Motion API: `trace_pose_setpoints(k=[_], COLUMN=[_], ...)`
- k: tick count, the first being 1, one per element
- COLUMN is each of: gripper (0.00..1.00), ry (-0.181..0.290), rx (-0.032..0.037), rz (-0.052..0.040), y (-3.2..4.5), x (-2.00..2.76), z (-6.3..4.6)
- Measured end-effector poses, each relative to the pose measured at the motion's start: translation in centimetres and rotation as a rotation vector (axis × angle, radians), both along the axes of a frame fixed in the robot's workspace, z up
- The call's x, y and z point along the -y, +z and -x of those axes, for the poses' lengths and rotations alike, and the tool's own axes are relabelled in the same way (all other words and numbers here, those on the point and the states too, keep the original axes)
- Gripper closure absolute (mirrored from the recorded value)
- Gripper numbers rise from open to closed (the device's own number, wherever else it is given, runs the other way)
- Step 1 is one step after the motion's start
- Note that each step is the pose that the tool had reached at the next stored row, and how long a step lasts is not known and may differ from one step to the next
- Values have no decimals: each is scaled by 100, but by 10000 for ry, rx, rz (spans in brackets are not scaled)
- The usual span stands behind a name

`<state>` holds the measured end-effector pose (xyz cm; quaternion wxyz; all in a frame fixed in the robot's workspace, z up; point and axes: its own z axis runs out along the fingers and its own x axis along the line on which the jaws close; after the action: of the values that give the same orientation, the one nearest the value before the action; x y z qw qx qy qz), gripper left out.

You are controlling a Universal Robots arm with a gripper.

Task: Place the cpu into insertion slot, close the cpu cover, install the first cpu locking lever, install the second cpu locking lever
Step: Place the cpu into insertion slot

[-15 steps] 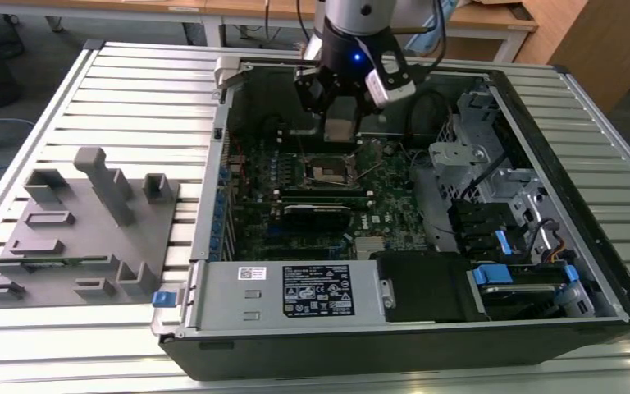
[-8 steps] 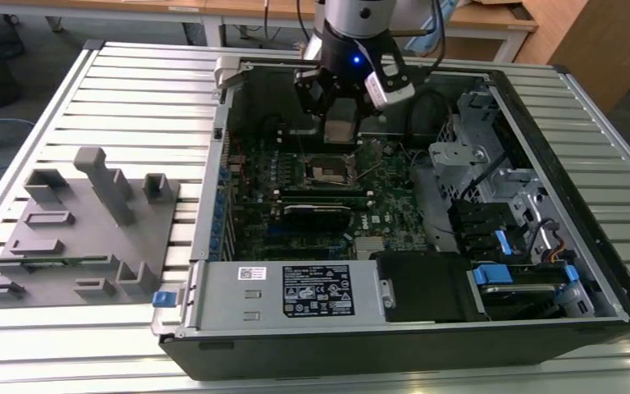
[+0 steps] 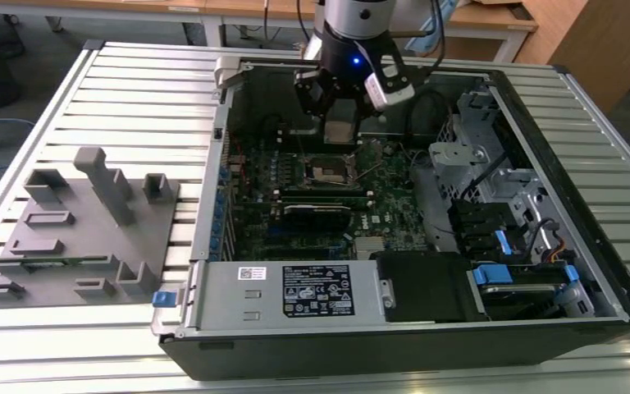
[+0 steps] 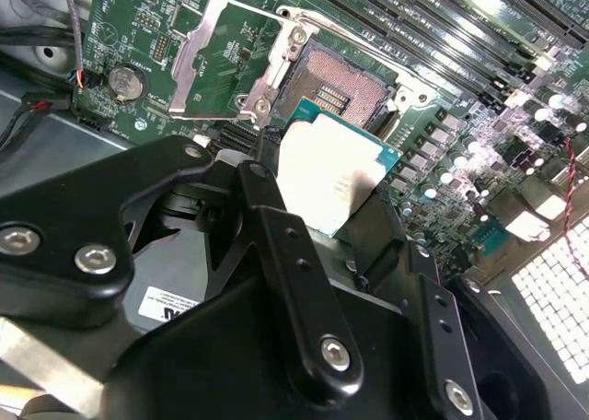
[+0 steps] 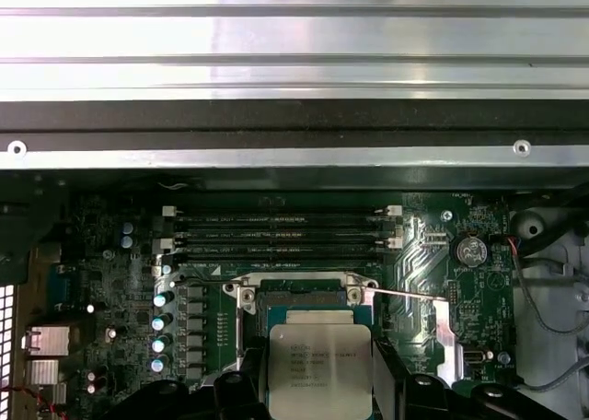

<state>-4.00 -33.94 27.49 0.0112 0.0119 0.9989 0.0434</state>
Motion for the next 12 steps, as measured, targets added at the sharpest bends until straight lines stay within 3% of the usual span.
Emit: trace_pose_setpoints(k=[12], gripper=[46], ry=[0], rx=[4], rz=[1], y=[-37], x=[1], z=[0])
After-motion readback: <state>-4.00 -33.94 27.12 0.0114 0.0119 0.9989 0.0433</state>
